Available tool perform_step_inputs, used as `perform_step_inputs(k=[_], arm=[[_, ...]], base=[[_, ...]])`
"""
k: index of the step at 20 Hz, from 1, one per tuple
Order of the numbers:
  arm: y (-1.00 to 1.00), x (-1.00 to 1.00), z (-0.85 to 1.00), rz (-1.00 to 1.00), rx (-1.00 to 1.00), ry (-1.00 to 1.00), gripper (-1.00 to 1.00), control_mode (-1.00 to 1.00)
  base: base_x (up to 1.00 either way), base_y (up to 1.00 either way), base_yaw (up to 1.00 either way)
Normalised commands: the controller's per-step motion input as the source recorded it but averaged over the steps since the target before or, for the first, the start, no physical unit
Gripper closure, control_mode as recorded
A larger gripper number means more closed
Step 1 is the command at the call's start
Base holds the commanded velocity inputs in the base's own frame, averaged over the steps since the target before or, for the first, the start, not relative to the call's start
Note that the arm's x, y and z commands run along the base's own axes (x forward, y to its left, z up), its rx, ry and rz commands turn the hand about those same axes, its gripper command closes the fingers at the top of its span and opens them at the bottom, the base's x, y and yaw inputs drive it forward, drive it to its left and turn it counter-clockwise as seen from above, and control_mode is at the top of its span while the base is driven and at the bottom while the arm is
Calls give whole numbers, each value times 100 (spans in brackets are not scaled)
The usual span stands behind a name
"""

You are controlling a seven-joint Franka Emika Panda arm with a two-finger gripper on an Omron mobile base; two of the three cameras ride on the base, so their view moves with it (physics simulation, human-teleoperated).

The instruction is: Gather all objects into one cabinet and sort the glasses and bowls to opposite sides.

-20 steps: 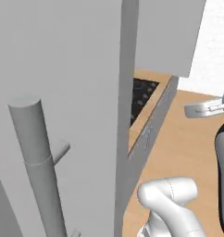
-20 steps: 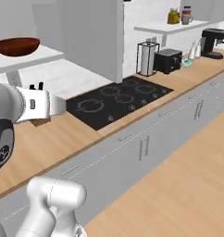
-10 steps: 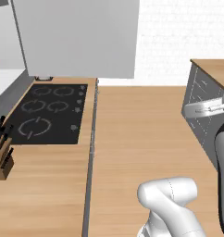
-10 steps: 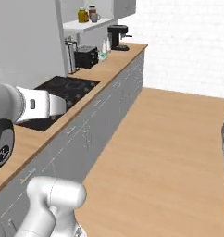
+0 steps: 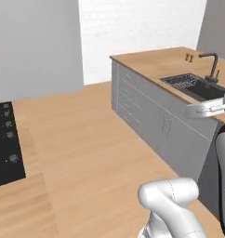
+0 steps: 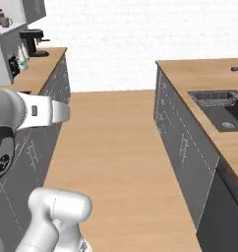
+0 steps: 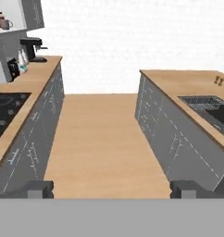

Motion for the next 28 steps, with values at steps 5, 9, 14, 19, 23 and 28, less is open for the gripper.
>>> perform_step_inputs(k=[5, 9, 14, 19, 23, 28], arm=[[0, 0, 0, 0, 0, 0, -100, 100], [0, 0, 0, 0, 0, 0, -100, 100], [0, 0, 0, 0, 0, 0, -100, 100], [0, 0, 0, 0, 0, 0, -100, 100], [0, 0, 0, 0, 0, 0, -100, 100], [0, 0, 0, 0, 0, 0, -100, 100]], base=[[-2, -20, -68], [-5, -22, -68], [-1, -30, -67], [0, -40, -68], [0, -39, -69], [0, -40, -69]])
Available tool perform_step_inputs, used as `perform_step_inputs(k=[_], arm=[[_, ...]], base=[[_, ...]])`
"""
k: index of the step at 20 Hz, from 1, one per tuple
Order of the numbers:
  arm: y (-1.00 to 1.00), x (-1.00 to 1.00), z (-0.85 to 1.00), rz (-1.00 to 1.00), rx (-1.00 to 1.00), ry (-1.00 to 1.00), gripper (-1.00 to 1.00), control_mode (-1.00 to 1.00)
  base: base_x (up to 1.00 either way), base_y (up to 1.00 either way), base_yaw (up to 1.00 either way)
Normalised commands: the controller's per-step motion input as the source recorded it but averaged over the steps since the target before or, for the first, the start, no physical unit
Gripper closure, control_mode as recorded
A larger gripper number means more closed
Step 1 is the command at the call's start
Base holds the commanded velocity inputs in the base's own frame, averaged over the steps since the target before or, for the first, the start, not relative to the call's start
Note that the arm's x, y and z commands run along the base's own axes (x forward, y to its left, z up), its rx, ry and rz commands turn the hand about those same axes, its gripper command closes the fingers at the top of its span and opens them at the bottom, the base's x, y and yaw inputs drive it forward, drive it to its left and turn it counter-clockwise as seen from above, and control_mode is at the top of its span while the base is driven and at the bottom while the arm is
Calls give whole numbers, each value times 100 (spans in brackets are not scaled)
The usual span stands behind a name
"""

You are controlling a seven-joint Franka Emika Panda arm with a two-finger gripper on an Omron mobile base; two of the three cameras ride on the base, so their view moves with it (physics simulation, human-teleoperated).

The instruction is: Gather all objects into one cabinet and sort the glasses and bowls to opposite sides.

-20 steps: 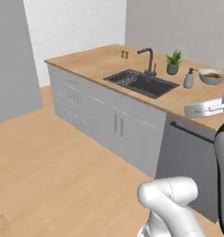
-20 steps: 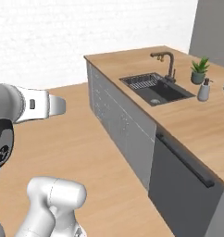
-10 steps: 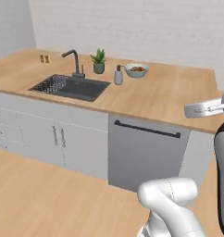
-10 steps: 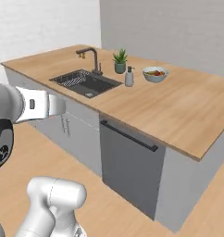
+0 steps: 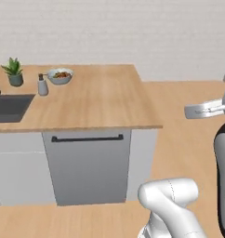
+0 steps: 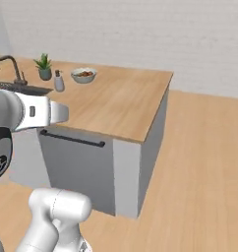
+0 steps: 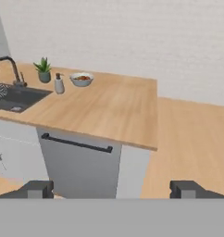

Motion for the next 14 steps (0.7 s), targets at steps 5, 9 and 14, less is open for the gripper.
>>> perform_step_inputs(k=[5, 9, 14], arm=[[0, 0, 0, 0, 0, 0, -100, 100], [0, 0, 0, 0, 0, 0, -100, 100], [0, 0, 0, 0, 0, 0, -100, 100]], base=[[0, -43, -68], [0, -45, -68], [0, -48, -66]])
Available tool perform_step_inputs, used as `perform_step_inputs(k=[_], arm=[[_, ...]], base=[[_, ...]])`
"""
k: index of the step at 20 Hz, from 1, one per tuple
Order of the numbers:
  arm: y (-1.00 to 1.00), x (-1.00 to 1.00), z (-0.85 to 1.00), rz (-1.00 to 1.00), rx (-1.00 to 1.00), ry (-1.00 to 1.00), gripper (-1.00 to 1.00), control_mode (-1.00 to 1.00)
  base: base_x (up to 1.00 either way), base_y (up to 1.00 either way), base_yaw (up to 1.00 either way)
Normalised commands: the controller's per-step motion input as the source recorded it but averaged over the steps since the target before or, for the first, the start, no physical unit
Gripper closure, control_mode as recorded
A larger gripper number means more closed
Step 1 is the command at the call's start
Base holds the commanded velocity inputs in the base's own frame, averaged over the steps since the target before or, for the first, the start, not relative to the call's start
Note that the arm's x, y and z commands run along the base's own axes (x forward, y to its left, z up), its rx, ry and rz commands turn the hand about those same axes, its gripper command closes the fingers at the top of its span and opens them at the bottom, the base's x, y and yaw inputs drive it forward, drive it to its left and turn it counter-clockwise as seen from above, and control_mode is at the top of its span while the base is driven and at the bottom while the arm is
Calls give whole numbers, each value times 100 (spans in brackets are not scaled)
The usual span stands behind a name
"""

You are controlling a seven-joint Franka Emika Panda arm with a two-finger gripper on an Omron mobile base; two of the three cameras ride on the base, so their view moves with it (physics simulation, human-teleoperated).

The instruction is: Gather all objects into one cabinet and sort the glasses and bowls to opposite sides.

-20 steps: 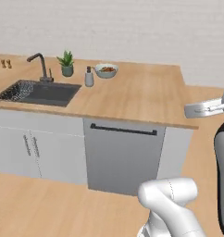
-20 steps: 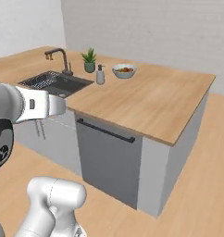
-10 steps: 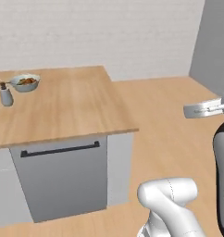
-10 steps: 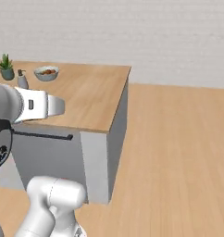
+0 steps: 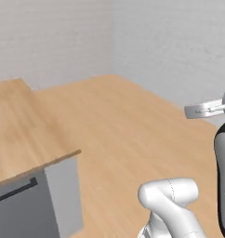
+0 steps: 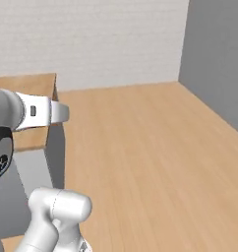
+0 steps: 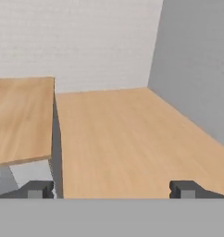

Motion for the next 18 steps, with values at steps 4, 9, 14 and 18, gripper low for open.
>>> perform_step_inputs(k=[4, 9, 14, 18], arm=[[0, 0, 0, 0, 0, 0, -100, 100], [0, 0, 0, 0, 0, 0, -100, 100], [0, 0, 0, 0, 0, 0, -100, 100], [0, 0, 0, 0, 0, 0, -100, 100]], base=[[0, -58, -64], [-10, -15, -58], [-3, 46, 5], [0, 74, 54]])
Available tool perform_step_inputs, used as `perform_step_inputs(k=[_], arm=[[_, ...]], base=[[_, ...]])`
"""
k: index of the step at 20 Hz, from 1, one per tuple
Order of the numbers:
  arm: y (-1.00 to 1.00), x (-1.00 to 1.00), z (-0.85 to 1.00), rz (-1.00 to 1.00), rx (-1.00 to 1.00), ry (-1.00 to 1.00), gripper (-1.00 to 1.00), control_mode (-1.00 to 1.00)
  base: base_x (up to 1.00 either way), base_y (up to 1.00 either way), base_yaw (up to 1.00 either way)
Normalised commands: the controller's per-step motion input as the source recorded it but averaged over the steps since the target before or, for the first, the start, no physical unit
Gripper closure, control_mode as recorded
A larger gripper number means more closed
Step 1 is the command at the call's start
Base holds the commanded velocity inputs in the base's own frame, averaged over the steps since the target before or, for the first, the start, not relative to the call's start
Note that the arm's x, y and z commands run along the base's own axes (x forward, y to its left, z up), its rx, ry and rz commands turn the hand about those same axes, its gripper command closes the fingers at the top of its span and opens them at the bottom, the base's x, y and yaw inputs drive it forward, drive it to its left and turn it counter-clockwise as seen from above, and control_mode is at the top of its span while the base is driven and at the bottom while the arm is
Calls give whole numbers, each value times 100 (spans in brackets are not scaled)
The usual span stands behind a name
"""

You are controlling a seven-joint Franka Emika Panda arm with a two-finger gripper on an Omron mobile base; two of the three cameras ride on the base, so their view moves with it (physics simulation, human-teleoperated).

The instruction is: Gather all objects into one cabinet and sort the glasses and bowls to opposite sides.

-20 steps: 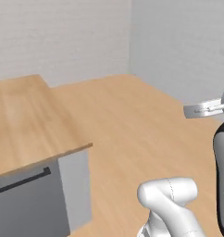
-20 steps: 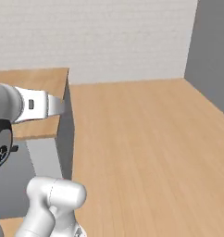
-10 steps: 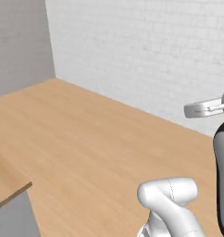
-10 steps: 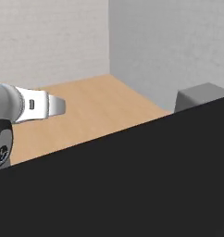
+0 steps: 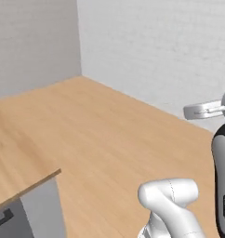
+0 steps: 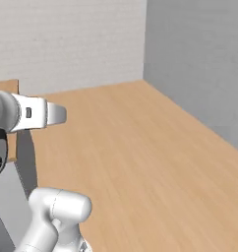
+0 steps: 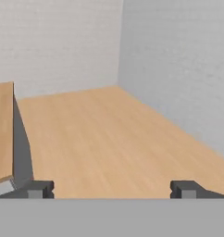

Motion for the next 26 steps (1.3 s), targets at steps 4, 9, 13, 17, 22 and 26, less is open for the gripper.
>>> perform_step_inputs(k=[4, 9, 13, 17, 22, 26], arm=[[0, 0, 0, 0, 0, 0, -100, 100], [0, 0, 0, 0, 0, 0, -100, 100], [0, 0, 0, 0, 0, 0, -100, 100], [0, 0, 0, 0, 0, 0, -100, 100], [0, 0, 0, 0, 0, 0, -100, 100], [0, 0, 0, 0, 0, 0, -100, 100]], base=[[0, 81, 63], [23, 72, 67], [40, 54, 77], [44, 44, 82], [41, 38, 85], [41, 31, 86]])
